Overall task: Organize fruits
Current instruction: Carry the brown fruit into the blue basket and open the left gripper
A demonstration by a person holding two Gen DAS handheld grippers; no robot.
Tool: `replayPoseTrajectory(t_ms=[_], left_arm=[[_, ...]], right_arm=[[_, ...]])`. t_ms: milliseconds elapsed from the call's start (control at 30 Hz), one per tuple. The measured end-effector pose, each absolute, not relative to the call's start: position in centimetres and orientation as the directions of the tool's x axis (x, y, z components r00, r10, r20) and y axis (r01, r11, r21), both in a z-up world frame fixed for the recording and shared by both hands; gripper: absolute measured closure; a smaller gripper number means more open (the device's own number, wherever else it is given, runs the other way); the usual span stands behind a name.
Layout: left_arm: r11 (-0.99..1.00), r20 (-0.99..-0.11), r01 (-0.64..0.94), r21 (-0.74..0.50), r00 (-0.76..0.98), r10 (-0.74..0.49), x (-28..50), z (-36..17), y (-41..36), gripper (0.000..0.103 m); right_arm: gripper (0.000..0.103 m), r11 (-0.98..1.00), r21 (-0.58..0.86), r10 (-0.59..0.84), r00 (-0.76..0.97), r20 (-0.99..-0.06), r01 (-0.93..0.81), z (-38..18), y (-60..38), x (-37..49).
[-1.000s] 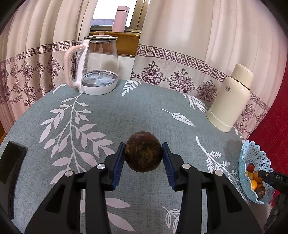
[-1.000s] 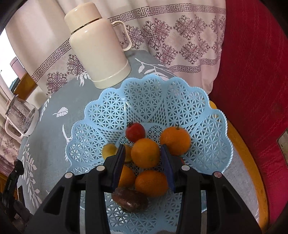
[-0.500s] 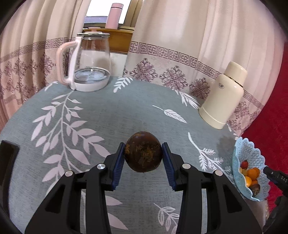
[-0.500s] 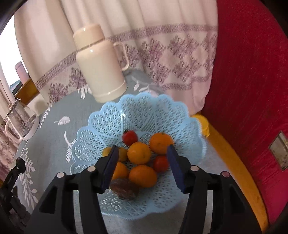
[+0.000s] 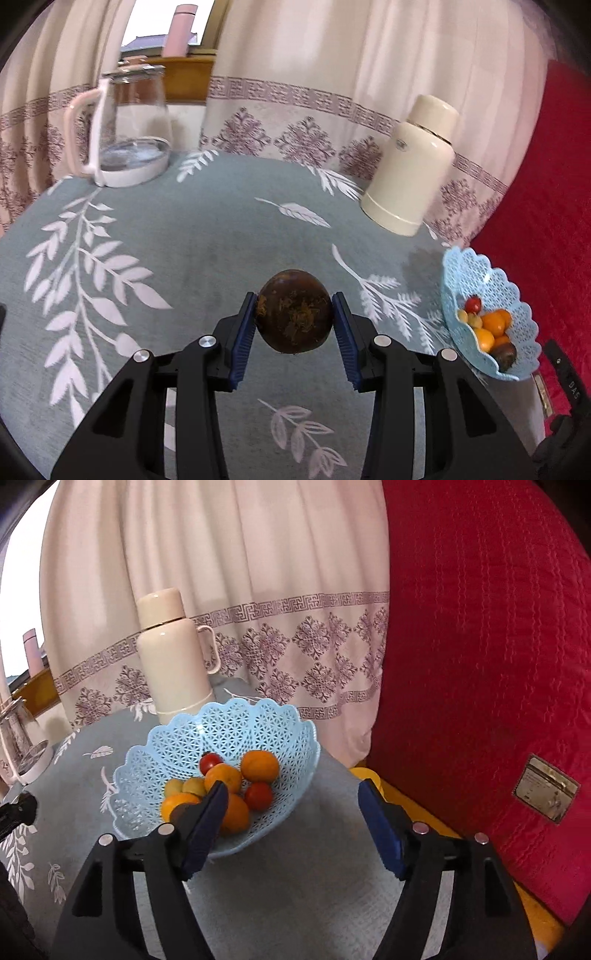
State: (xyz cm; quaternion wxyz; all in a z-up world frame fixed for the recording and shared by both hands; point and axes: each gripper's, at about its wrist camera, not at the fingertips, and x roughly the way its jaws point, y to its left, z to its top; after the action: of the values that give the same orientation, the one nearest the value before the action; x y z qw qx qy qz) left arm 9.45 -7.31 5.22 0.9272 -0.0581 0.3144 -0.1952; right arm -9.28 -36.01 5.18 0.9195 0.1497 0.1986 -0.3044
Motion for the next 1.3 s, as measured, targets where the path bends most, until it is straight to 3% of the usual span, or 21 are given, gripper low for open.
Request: replayPoseTrajectory(t_ms=[333, 900, 1300], left_arm=[[0.888, -0.572, 0.401, -0.224, 0.684, -0.453, 8.5, 6.4, -10.7, 0.061], [0.794, -0.576, 0.592, -0.136, 0.605, -0.550, 5.8, 7.3, -23.2, 0.061], [0.789, -0.564, 0.601, -0.131, 0.609, -0.557, 6.1, 7.3, -23.8, 0.060]], right_arm=[[0.027, 0.769, 0.229, -0.470, 0.770, -0.431, 0.597, 5.0, -36.4, -10.1], [0.023, 0.784, 0.256, -0.449, 0.801, -0.396, 0.566, 4.9, -36.2, -10.7], [0.023, 0.780, 0.264, -0.449, 0.801, -0.396, 0.567, 4.8, -36.2, -10.6]])
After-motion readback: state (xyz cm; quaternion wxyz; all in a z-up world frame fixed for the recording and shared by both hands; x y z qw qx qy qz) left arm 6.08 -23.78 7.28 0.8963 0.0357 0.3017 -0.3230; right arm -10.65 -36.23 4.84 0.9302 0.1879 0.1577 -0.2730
